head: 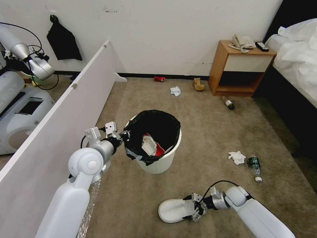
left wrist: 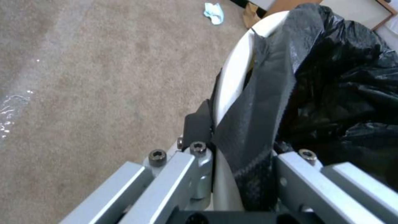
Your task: Pick up the trash bin and place the garbage on the floor into it.
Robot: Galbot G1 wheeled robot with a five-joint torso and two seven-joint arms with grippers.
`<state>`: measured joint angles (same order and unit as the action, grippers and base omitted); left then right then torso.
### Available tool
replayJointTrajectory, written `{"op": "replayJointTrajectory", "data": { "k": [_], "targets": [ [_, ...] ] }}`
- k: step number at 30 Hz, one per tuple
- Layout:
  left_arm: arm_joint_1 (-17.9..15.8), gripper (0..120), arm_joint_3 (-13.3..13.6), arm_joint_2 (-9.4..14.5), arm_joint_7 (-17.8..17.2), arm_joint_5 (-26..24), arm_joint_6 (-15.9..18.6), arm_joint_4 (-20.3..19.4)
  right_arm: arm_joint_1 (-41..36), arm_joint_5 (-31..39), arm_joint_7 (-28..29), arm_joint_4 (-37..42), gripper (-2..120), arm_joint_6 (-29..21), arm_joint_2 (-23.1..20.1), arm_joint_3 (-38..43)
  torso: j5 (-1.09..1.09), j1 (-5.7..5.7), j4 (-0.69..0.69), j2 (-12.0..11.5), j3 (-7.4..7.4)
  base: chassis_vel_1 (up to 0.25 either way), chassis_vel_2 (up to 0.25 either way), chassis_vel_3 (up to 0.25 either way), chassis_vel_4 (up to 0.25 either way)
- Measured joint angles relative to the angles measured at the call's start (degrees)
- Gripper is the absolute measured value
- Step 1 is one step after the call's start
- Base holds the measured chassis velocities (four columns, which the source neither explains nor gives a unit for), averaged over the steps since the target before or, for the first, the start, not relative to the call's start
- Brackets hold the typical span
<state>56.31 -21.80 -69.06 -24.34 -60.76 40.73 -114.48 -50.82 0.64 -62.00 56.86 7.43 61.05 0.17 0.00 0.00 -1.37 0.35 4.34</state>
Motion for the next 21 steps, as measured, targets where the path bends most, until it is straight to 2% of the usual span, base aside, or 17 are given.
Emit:
{"op": "replayJointTrajectory", "data": {
  "k": [21],
  "targets": [
    [0.91,4,-0.35,0.03,-0.01,0.24,0.00,-0.73,1.03,-1.01,0.06,-1.23,100,0.00,3.38,-0.90,0.01,0.00,0.00,0.00,0.00,0.000,0.000,0.000,0.000]
  ]
}}
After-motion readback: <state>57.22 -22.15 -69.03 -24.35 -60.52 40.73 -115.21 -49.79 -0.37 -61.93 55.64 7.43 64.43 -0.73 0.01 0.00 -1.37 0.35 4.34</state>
